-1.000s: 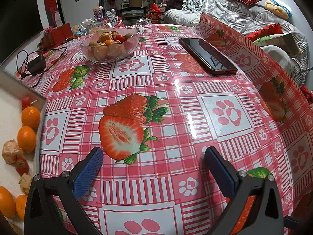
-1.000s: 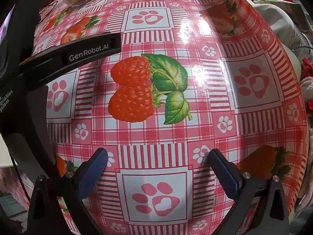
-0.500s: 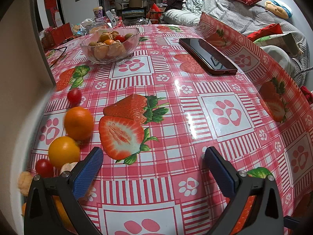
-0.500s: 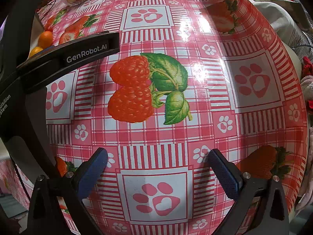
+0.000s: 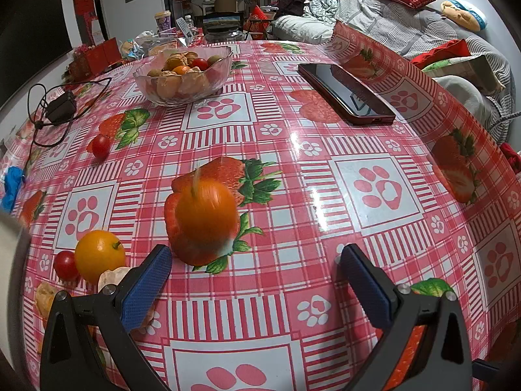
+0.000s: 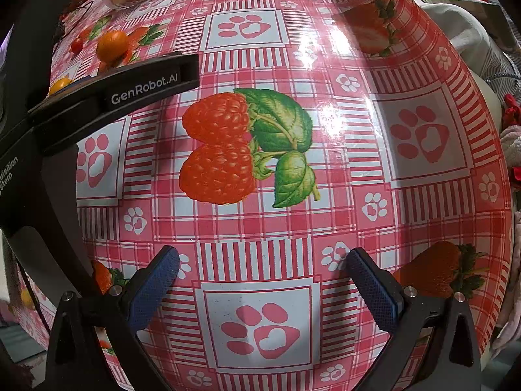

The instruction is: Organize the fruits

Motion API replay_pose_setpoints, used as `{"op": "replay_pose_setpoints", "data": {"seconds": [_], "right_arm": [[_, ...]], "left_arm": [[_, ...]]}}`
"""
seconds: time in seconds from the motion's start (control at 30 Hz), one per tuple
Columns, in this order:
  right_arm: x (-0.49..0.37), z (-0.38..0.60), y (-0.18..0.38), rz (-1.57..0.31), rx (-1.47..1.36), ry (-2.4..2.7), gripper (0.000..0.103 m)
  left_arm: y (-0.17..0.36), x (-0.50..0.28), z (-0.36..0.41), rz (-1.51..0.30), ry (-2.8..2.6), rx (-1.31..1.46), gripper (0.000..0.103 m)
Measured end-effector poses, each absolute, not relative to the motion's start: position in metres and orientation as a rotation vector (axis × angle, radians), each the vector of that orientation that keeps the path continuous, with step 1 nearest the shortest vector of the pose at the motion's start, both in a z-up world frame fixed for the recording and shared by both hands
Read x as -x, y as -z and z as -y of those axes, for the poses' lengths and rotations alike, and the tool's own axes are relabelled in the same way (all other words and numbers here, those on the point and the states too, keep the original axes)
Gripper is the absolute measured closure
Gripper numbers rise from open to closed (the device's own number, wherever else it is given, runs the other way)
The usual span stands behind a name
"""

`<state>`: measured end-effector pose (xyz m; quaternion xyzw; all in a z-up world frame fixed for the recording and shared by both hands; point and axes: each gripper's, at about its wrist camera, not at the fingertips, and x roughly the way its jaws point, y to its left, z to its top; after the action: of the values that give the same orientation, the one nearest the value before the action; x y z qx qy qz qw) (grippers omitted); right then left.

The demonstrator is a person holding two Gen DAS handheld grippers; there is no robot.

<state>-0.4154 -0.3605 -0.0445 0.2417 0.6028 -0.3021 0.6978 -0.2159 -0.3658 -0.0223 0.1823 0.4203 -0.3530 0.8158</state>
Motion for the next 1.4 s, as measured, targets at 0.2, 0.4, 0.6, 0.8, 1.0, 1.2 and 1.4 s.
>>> {"op": "replay_pose_setpoints", "data": {"seconds": [0.2, 0.4, 0.6, 0.8, 1.0, 1.2, 1.4], "right_arm": [[0.415, 0.360, 0.044, -1.342, -0.538, 0.674, 0.000], [0.415, 0.360, 0.044, -1.336, -0.537, 0.676, 0.000], [0.415, 0.360, 0.043, -1.348, -0.542, 0.673, 0.000], [0.413, 0.362, 0.044, -1.356, -0.546, 0.672, 0.000], [0.412, 0.363, 0.045, -1.382, -0.556, 0.663, 0.000], [0.407, 0.370, 0.047, -1.421, -0.573, 0.654, 0.000], [0.404, 0.373, 0.047, -1.425, -0.577, 0.652, 0.000]], "left_arm": [[0.022, 0.216, 0.366, -0.896, 0.753, -0.389, 0.000], [0.022, 0.215, 0.365, -0.896, 0.753, -0.389, 0.000], [0.021, 0.215, 0.365, -0.896, 0.753, -0.389, 0.000], [0.022, 0.216, 0.366, -0.896, 0.753, -0.389, 0.000], [0.023, 0.216, 0.366, -0.896, 0.753, -0.389, 0.000], [0.022, 0.215, 0.366, -0.897, 0.752, -0.388, 0.000], [0.018, 0.212, 0.373, -1.030, 0.784, -0.481, 0.000]]}}
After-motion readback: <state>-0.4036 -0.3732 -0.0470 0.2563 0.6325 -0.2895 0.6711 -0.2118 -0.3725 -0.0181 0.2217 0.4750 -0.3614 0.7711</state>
